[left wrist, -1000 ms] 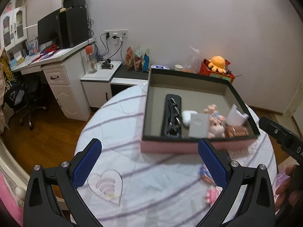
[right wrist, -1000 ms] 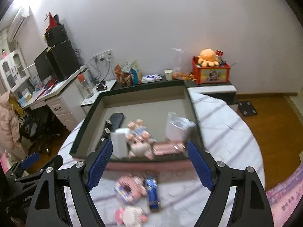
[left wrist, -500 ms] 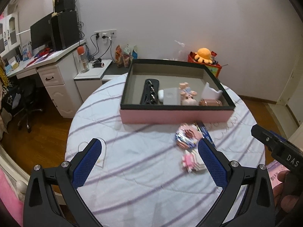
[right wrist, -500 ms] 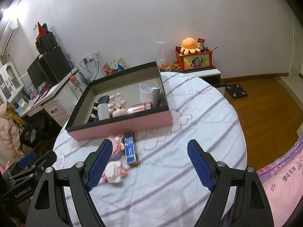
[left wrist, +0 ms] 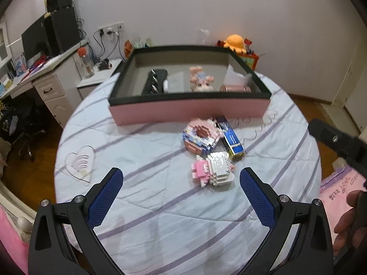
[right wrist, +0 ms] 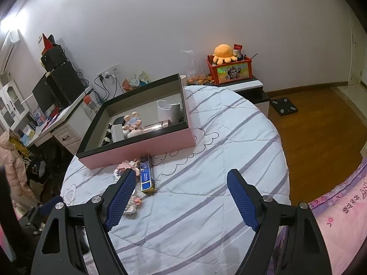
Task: Organize rigid objects
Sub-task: 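Move the left gripper toward the pink-and-white block figure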
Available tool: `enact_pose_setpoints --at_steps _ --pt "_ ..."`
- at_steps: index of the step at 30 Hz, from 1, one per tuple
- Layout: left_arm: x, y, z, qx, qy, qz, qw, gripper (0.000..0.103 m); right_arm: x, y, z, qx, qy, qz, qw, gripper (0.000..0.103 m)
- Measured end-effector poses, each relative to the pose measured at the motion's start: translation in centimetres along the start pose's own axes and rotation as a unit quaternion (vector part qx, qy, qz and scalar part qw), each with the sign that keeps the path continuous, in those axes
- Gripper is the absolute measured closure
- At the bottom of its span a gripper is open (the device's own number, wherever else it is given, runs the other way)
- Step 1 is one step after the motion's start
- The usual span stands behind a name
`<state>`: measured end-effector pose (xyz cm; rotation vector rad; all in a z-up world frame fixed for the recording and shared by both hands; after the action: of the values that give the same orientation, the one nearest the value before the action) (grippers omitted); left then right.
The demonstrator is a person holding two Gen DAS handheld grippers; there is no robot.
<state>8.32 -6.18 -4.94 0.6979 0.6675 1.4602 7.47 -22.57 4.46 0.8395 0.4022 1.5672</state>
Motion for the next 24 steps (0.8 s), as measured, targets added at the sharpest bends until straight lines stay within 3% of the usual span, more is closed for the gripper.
enact_pose_setpoints --at_steps 11,16,19,22,24 --pt "-1.8 -5.0 -0.1 0.039 0.005 -0.005 0.9992 0.0 -0.5 -2.5 0.5 0.021 0.0 0.001 1.0 0.02" --pt "-2.5 -8.0 -1.2 0.075 0.0 -0.002 0.9972 0.0 -0.9 -3.7 0.7 0.03 -0.003 -0.001 1.0 0.02" --pt "-2.7 -8.1 -1.3 0.06 -0.003 0.0 0.9982 0.0 -1.2 -4.2 0.8 0.033 -0.004 -0.003 0.999 0.02" --pt "-2.3 -7.8 -1.0 0.05 0.002 -0.006 0.9987 0.013 -1.3 -4.5 0.9 0.037 -0.007 -0.004 0.999 0.02" --pt "-1.9 -7.6 -0.6 0.045 0.004 -0.01 0.9989 0.029 -1.2 -4.7 0.9 0.038 -0.007 -0.004 0.999 0.02"
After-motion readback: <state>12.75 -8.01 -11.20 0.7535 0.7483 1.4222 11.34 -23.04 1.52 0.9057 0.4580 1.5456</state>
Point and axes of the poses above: each gripper's, at about its wrist camera, not at the fingertips, and y roughly against the way its jaws point, x to its left, z to its top, the point moved 4 cm from there along -y, roughly the way its jaws point, and after that the axes turned 2 degrees about z, right-handed, at the moved point
